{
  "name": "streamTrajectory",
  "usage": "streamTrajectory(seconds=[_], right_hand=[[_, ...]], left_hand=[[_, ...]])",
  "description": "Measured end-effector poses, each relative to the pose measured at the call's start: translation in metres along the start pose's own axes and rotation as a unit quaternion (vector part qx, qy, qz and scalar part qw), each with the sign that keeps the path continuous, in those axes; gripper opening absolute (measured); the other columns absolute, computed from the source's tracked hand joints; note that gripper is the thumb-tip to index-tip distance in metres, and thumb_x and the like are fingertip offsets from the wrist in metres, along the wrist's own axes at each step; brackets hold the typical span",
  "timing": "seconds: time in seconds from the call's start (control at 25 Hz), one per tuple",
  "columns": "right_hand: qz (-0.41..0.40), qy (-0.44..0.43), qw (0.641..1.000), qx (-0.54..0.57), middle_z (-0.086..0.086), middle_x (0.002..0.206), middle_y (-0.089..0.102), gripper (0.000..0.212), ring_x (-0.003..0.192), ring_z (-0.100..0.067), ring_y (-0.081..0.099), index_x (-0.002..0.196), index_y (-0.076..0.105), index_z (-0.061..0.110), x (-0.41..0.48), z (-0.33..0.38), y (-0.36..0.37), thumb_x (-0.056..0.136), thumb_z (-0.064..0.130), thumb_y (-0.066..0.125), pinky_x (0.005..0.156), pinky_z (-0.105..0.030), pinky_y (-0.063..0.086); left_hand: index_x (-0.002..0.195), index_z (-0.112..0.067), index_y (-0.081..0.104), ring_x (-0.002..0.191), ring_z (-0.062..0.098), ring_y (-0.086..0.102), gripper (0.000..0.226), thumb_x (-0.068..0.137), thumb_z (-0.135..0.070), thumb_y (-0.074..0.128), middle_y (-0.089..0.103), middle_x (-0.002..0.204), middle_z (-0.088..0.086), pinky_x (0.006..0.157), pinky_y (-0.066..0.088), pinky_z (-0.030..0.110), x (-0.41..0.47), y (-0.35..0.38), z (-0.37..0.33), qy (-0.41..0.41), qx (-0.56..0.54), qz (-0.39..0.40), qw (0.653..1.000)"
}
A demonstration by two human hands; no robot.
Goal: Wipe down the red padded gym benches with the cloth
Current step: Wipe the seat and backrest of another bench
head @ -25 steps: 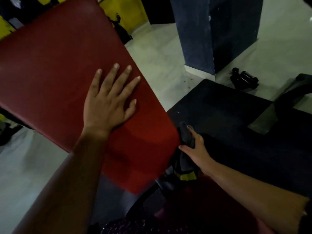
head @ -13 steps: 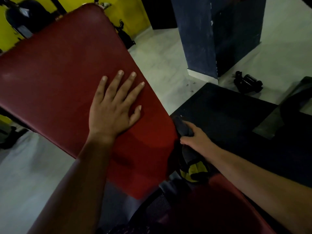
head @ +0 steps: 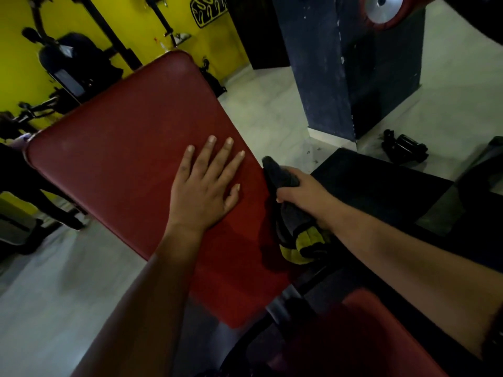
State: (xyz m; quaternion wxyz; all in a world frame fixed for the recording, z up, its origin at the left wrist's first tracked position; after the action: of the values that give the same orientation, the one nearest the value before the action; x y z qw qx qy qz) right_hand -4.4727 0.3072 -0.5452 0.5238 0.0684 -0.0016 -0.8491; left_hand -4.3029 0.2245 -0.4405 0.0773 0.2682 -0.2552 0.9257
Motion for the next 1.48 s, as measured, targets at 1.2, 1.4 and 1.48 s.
streamTrajectory(seconds=[1.2, 1.4, 1.48], right_hand=[[-0.022, -0.205, 0.978, -0.038, 0.002, 0.111, 0.067, 0.046, 0.102, -0.018, 0.065, 0.125, 0.058, 0.027, 0.036, 0.184, 0.034, 0.081, 0.023, 0.072, 0.090, -0.035, 0.053], [-0.043, -0.233, 0.968, -0.084, 0.005, 0.105, 0.070, 0.040, 0.099, -0.017, 0.066, 0.107, 0.061, 0.037, 0.032, 0.193, 0.033, 0.069, 0.030, 0.071, 0.093, -0.040, 0.053], [-0.066, -0.274, 0.953, -0.115, 0.005, 0.106, 0.069, 0.039, 0.103, -0.017, 0.064, 0.109, 0.063, 0.035, 0.032, 0.236, 0.040, 0.072, 0.028, 0.072, 0.091, -0.033, 0.052]], left_hand=[[0.153, -0.027, 0.033, 0.147, 0.026, 0.024, 0.064, 0.095, -0.053, 0.036, 0.029, 0.160, 0.003, 0.118, 0.013, 0.052, -0.027, -0.025, 0.088, -0.227, 0.028, -0.053, 0.972], [0.154, -0.024, 0.031, 0.147, 0.027, 0.024, 0.070, 0.093, -0.058, 0.038, 0.027, 0.160, 0.005, 0.119, 0.007, 0.053, -0.037, -0.021, 0.081, -0.329, 0.058, -0.077, 0.939], [0.154, -0.021, 0.029, 0.148, 0.027, 0.021, 0.071, 0.094, -0.058, 0.037, 0.025, 0.161, 0.007, 0.120, 0.007, 0.053, -0.044, -0.022, 0.077, -0.396, 0.046, -0.077, 0.914]])
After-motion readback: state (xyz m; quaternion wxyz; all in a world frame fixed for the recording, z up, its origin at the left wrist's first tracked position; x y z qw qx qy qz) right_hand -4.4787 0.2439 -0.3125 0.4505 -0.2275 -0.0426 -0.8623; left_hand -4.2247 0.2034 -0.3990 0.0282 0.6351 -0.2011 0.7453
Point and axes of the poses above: each hand's wrist, its own x-axis towards the middle knuckle, its own y-axis out of the palm, z = x × y, the point moved 3 cm from there along x, towards the middle knuckle
